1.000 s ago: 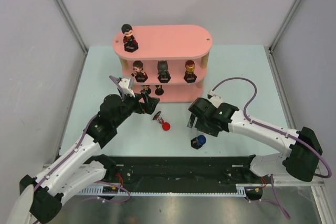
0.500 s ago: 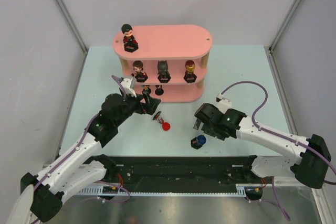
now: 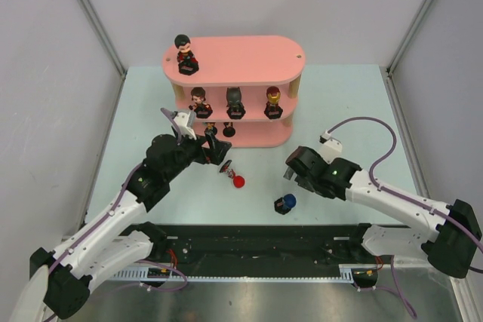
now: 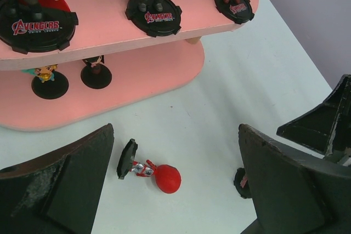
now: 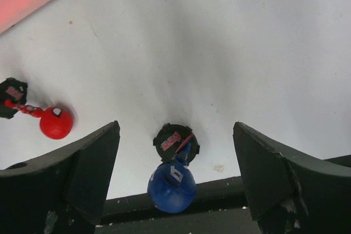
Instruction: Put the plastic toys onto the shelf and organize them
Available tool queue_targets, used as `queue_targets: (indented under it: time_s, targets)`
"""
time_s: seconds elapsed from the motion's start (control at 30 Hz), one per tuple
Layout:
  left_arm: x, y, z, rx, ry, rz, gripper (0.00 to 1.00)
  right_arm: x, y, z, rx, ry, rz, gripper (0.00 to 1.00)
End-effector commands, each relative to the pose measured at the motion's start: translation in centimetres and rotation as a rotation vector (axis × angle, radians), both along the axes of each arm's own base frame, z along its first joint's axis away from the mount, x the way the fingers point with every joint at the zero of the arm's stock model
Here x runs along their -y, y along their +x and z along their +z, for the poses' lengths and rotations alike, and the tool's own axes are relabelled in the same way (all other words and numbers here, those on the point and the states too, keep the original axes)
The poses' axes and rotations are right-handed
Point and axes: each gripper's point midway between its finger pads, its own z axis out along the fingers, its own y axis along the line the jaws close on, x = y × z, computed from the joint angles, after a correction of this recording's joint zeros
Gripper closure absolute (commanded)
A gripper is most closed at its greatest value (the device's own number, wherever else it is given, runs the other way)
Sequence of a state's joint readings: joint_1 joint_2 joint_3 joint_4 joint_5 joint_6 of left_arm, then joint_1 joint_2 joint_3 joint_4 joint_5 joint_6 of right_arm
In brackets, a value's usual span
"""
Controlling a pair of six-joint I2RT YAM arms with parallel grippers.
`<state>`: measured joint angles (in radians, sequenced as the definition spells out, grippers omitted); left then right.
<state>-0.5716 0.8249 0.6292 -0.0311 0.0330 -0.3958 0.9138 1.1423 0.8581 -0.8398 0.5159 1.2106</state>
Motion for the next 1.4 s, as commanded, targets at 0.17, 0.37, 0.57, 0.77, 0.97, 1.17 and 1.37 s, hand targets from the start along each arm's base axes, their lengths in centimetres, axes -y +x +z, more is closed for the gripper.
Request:
queue_targets:
  time_s: [0.17,0.37,0.57,0.77,0.97,1.17,1.37]
  targets:
    - [0.9,0.1,2.9,0.051,-0.05,-0.033,0.0,-3.0,-1.6,1.2,-0.027,0.148,0.076,0.16]
    - [1.9,0.5,3.6,0.075,-0.062,-0.065,0.0,-4.4,-3.0,0.6,-0.088,0.178,0.12,0.19]
    - [2.4,0.5,3.6,0.076,-0.055,-0.084,0.0,-5.2,-3.7,-0.6,-0.132,0.16,0.144,0.2]
    - [3.0,0.5,3.4,0.072,-0.053,-0.104,0.0,-5.1,-4.4,-1.4,-0.161,0.129,0.151,0.2]
    - [3.6,0.4,3.3,0.071,-0.053,-0.121,0.0,-5.0,-4.8,-2.0,-0.176,0.129,0.149,0.26]
    - [4.0,0.3,3.0,0.062,-0.048,-0.134,0.0,-4.9,-5.1,-2.7,-0.189,0.125,0.151,0.31]
    - [4.3,0.3,2.7,0.058,-0.046,-0.141,0.0,-4.9,-5.2,-2.7,-0.189,0.129,0.169,0.33]
